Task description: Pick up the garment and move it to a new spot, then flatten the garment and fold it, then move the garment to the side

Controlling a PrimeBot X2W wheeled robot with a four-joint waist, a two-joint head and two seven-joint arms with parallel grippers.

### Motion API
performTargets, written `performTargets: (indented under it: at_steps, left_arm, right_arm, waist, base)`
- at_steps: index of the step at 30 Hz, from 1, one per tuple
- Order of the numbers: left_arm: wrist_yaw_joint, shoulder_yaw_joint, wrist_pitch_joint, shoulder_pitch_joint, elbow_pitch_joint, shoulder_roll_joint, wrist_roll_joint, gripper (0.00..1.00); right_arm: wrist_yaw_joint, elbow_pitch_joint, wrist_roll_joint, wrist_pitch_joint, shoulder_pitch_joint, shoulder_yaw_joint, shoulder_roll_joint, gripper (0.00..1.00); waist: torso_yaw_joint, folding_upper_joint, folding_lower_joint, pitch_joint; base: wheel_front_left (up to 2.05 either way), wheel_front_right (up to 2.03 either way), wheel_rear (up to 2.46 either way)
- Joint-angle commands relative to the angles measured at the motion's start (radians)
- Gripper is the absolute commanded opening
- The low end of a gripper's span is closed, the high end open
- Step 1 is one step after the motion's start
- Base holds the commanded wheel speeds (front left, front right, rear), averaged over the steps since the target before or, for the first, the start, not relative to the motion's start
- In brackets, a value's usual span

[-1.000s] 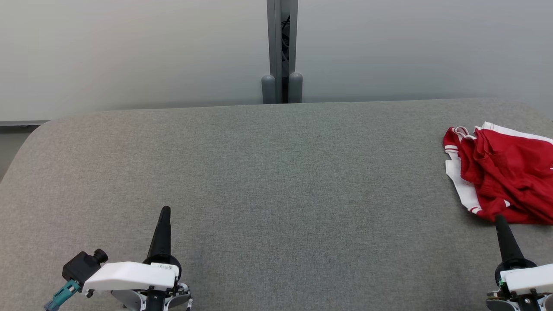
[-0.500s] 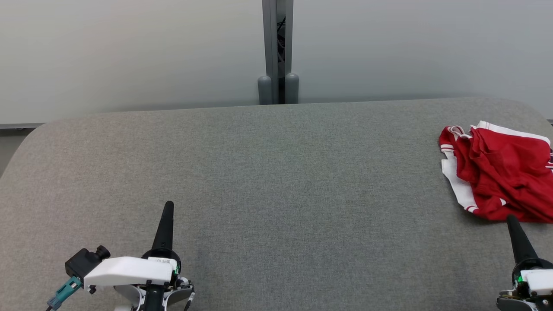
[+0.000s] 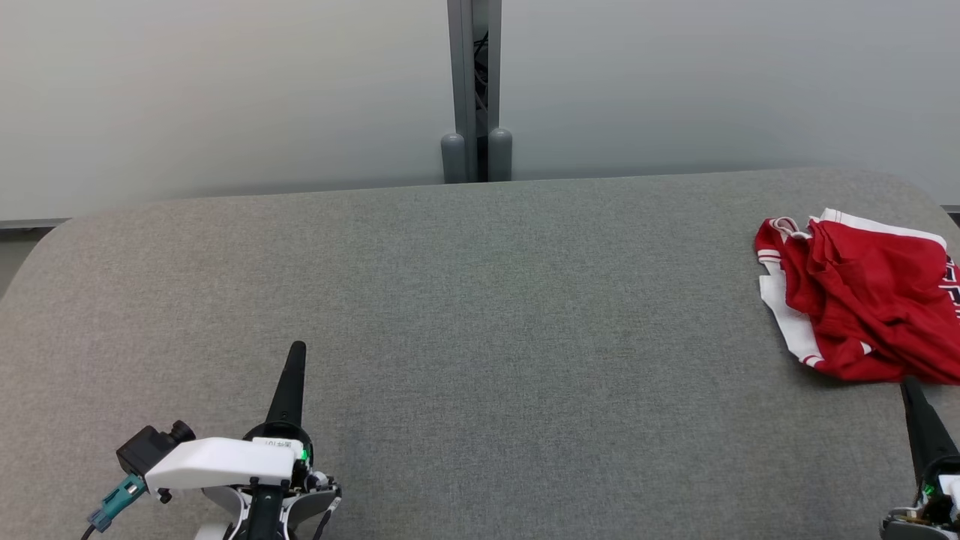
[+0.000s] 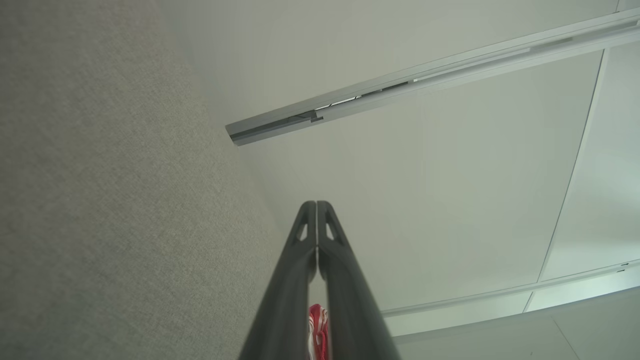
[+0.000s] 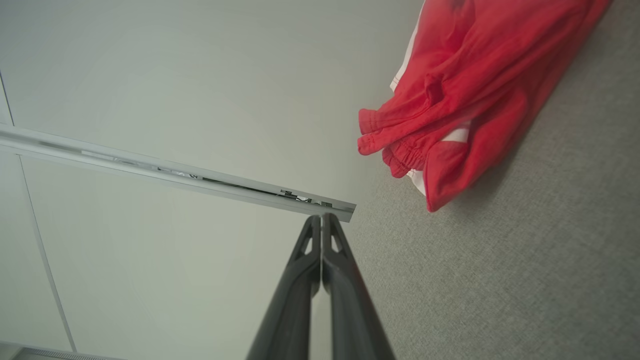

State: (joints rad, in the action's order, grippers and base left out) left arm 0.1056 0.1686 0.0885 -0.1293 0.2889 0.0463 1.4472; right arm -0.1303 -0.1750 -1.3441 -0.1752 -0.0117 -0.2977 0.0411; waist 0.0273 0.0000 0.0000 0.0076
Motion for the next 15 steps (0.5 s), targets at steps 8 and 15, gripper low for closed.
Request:
performTargets:
  at_steps: [8, 15]
  left_arm:
    - [0.013, 0.004, -0.011, -0.033, -0.001, 0.005, 0.060, 0.00]
    - [0.017, 0.008, -0.019, -0.035, 0.002, 0.005, 0.101, 0.00]
  right_arm:
    - [-0.001, 0.020, -0.082, -0.029, 0.012, -0.031, 0.012, 0.00]
    - [-0.001, 0.026, -0.139, -0.047, 0.017, -0.047, 0.012, 0.00]
  waist:
    - [-0.006, 0.0000, 0.0000, -0.001]
    - [-0.011, 0.0000, 0.0000, -0.002]
  base:
    - [0.00, 0.00, 0.00]
    - [0.00, 0.00, 0.00]
